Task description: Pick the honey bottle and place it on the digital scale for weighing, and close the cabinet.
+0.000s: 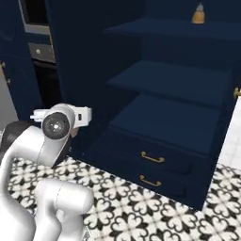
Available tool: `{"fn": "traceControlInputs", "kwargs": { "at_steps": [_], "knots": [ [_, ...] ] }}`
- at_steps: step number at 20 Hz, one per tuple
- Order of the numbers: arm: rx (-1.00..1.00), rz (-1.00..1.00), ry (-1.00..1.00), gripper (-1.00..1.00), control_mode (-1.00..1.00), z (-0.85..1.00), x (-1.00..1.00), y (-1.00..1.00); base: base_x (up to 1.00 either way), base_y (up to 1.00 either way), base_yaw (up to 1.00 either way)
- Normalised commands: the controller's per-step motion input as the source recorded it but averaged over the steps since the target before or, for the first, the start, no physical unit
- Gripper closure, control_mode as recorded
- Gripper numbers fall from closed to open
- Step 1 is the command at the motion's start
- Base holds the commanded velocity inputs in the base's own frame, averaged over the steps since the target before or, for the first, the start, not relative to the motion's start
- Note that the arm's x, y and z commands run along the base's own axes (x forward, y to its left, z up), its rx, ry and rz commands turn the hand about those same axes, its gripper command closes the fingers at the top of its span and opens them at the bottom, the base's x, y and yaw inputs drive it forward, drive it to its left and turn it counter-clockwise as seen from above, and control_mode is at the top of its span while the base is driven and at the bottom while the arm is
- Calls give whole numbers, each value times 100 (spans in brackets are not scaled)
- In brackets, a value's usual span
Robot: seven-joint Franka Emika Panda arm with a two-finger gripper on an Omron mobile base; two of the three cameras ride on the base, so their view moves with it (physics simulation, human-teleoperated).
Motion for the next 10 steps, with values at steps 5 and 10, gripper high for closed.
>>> {"fn": "traceControlInputs", "kwargs": {
  "at_steps": [5, 10],
  "knots": [
    [0, 0, 0, 100, 100, 0, 0, 0, -1, -6, 80],
    [0, 0, 0, 100, 100, 0, 0, 0, -2, -6, 80]
  ]
}}
